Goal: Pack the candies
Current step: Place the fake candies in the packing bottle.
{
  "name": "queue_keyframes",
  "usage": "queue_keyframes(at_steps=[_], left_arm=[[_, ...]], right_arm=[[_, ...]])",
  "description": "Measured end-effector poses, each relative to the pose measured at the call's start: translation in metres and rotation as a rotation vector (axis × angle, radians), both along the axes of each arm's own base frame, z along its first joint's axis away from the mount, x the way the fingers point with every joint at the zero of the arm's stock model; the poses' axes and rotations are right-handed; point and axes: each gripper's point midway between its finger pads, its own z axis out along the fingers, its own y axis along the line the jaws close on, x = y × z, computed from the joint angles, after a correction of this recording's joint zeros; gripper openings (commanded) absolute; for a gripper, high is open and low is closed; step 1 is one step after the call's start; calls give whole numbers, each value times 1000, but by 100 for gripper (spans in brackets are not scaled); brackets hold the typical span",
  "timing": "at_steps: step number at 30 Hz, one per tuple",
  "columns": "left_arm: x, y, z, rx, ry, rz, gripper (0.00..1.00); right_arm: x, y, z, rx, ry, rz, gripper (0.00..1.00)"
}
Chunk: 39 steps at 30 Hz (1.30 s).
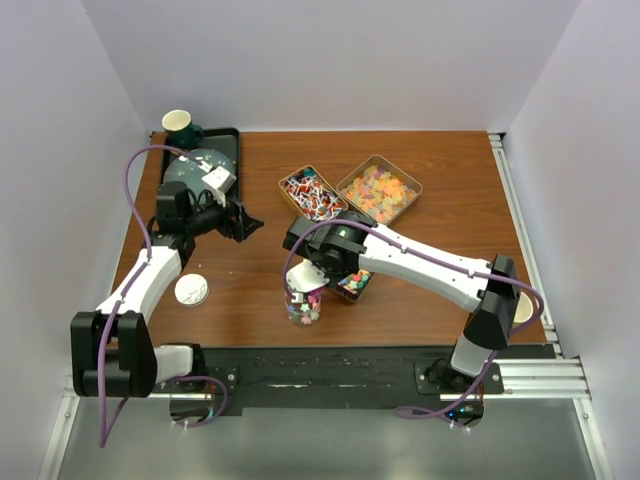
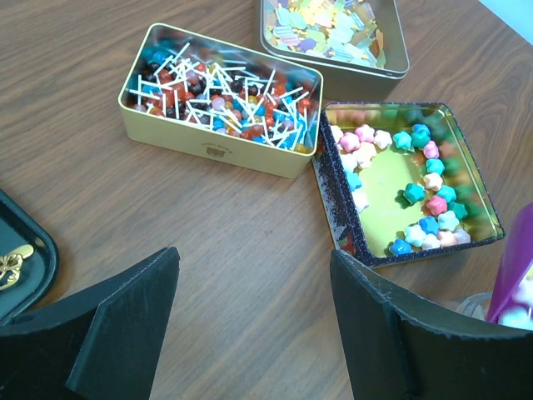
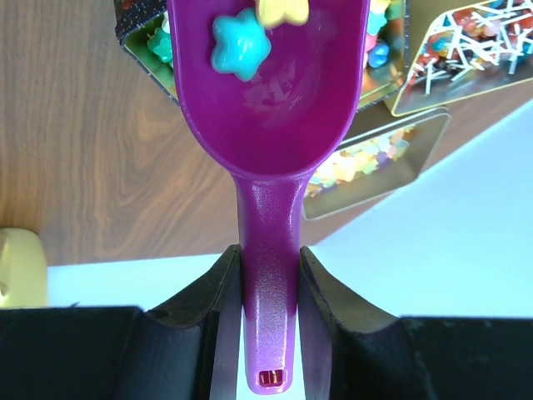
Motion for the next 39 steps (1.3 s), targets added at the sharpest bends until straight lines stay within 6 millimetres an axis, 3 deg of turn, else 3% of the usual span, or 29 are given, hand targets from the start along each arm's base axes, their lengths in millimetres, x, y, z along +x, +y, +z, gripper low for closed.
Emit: queue_keyframes(at_steps=[15,28,33,39], left_arm=[[-9,-7,5,-46,-2,-29,79],[-14,-17,12,-109,9,-84,80],[-23,-28,14,-164,37,-162,86],[-45,-52,19,-268,112,-304,84]], right_arm=[[2,-9,26,4,-95,20,0],[-6,-20,19,-4,-73,18,0],[-10,-20,16,82,-9,-62,0],[3,-31,15,207,55,-243,0]])
